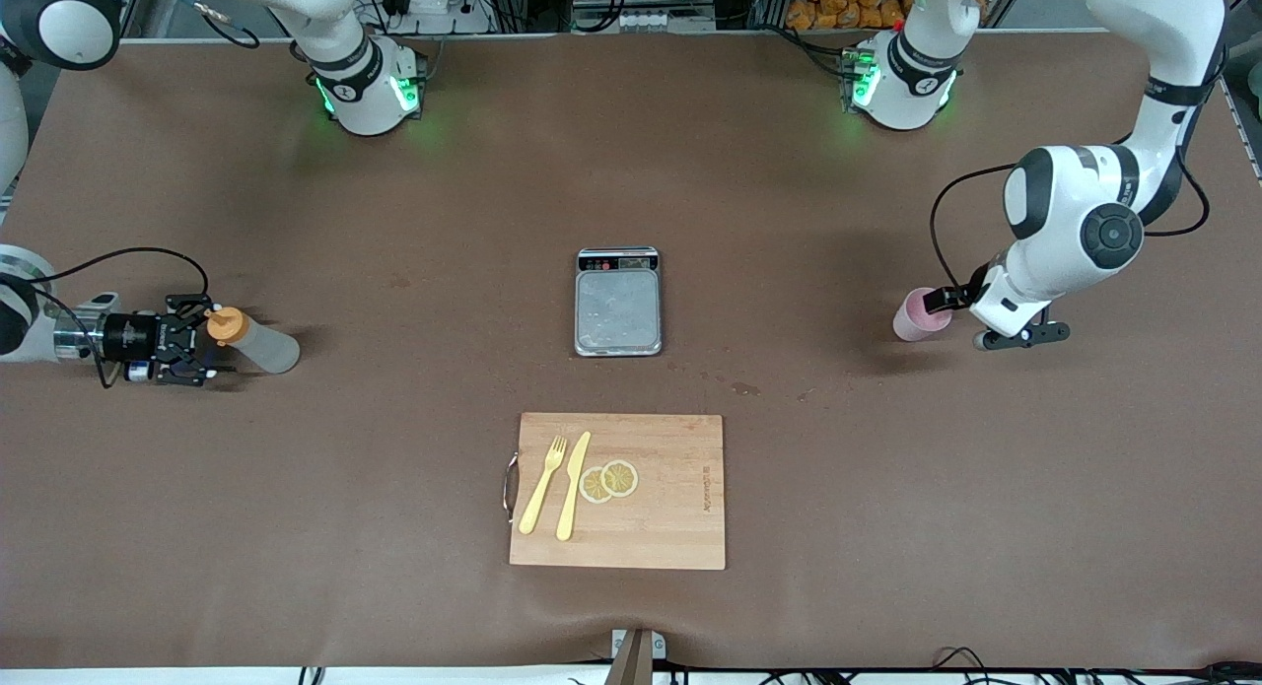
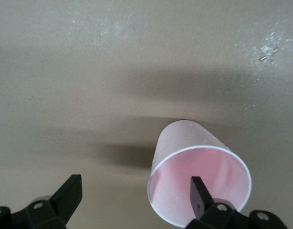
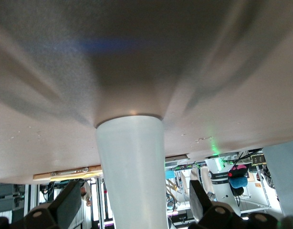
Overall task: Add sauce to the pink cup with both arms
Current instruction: 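Grasp the pink cup with the left gripper while the right gripper grasps the bottle, then carry the pink cup onto the metal scale with the left gripper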
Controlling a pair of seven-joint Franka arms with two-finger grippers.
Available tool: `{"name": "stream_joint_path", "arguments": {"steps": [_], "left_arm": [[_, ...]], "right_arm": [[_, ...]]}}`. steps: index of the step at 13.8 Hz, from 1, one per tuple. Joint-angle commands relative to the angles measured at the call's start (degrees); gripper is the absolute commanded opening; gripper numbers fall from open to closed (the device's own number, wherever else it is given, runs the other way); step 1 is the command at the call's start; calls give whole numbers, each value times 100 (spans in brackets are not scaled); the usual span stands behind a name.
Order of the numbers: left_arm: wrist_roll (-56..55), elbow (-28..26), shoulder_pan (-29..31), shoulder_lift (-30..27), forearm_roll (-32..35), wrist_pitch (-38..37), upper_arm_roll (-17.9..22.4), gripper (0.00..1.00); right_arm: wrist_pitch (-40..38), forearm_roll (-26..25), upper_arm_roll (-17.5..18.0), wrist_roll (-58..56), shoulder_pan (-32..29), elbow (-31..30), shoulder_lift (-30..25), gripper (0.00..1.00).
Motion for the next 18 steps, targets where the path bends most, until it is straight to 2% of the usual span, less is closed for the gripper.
{"name": "stream_joint_path", "arguments": {"steps": [1,2,3,4,9,11,13,16,17,18], "left_arm": [[-116,10,-16,136,44,86,-13,48],[-116,19,-25,153,44,86,-13,23],[-116,19,-51,171,44,77,-13,5],[-116,10,-60,180,44,77,-13,0],[-317,71,-51,84,44,77,-127,0],[-528,308,-51,74,44,42,-294,0],[-616,397,-43,14,53,7,-417,0],[-888,607,-43,-31,53,-2,-645,0],[-994,747,-69,-5,53,-72,-733,0],[-1073,966,-86,30,53,-412,-864,0]], "right_arm": [[-98,180,70,-230,-66,162,271,100],[-98,180,78,-230,-66,162,272,100],[-124,197,87,-230,-66,162,280,100],[-272,311,78,-282,-23,153,289,100],[-353,470,78,-729,57,119,456,99],[-353,488,78,-854,22,118,483,73],[-361,488,78,-854,21,118,483,57],[-414,488,78,-836,21,136,483,56],[-440,488,78,-828,39,145,483,48],[-432,496,78,-827,39,153,483,47]]}}
